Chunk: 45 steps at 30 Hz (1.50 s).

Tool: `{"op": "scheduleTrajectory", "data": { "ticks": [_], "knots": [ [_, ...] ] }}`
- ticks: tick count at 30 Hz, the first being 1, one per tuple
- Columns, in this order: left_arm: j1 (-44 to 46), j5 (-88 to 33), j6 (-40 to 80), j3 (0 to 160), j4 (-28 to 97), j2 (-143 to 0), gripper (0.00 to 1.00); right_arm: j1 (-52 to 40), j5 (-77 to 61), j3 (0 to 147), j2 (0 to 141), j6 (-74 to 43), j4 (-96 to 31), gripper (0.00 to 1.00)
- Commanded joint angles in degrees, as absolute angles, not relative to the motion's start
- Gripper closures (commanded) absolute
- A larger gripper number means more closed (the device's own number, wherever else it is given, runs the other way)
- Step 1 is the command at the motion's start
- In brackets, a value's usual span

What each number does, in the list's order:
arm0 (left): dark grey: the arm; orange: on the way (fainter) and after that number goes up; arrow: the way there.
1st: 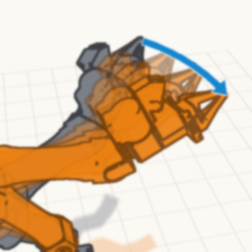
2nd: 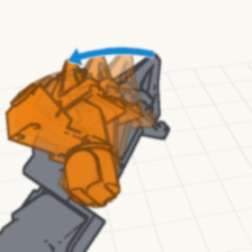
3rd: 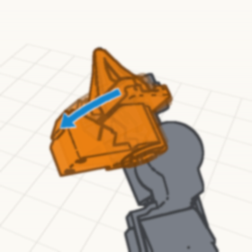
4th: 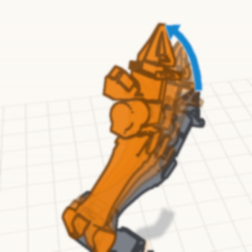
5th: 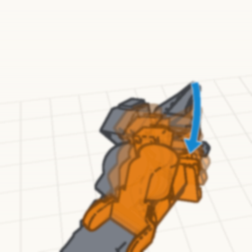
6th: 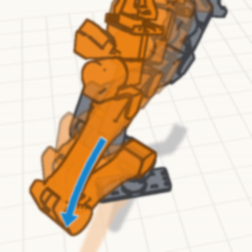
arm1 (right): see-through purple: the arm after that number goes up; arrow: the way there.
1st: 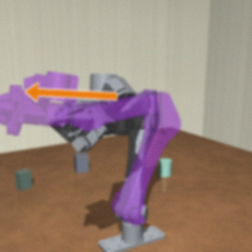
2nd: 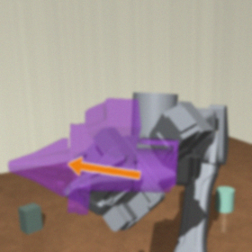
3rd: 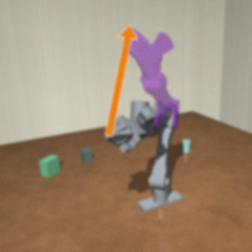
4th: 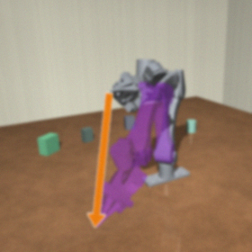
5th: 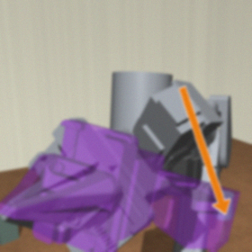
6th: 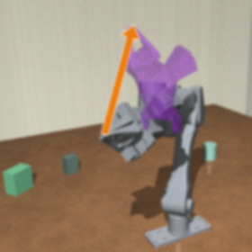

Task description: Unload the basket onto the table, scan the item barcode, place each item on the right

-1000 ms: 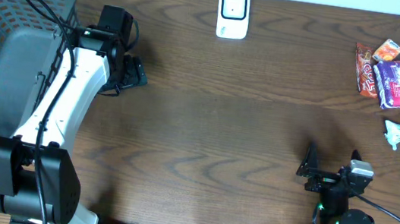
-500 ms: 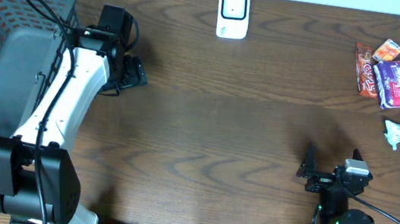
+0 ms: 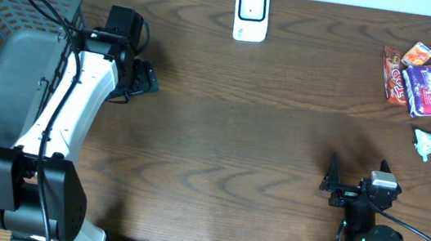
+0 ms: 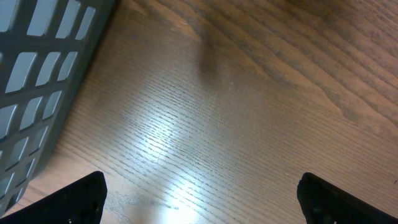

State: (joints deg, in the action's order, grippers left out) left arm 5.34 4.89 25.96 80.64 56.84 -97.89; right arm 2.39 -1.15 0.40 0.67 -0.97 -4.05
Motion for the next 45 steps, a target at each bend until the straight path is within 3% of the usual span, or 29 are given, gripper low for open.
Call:
{"op": "scheduleTrajectory", "data": {
  "ticks": [1,23,28,37,41,45],
  "knots": [
    [5.3,5.6,26.9,80.2,57.2,-98.1,0.02,2.7,-1.6,0.3,0.3,-0.4,-4.3,0.01],
    [5.6,9.4,26.3,78.6,58.2,-91.2,0.02,2.7,-1.6,0.3,0.3,-0.4,-4.3,0.01],
    [7.9,9.2,22.6,70.3,49.8,-81.6,0.02,2.7,-1.7,0.3,0.3,-0.3,-4.3,0.01],
    [9.7,7.2,11.8,41.4,24.1,-55.9,0.02,2.7,-1.6,0.3,0.3,-0.3,-4.3,0.01],
    [9.7,6.6,9.6,25.7,11.3,-37.8,0.02,2.7,-1.6,0.3,0.3,-0.3,-4.3,0.01],
    [9.7,6.6,9.2,18.6,9.7,-26.8,0.02,2.7,-1.6,0.3,0.3,-0.4,-4.3,0.01]
  ]
}}
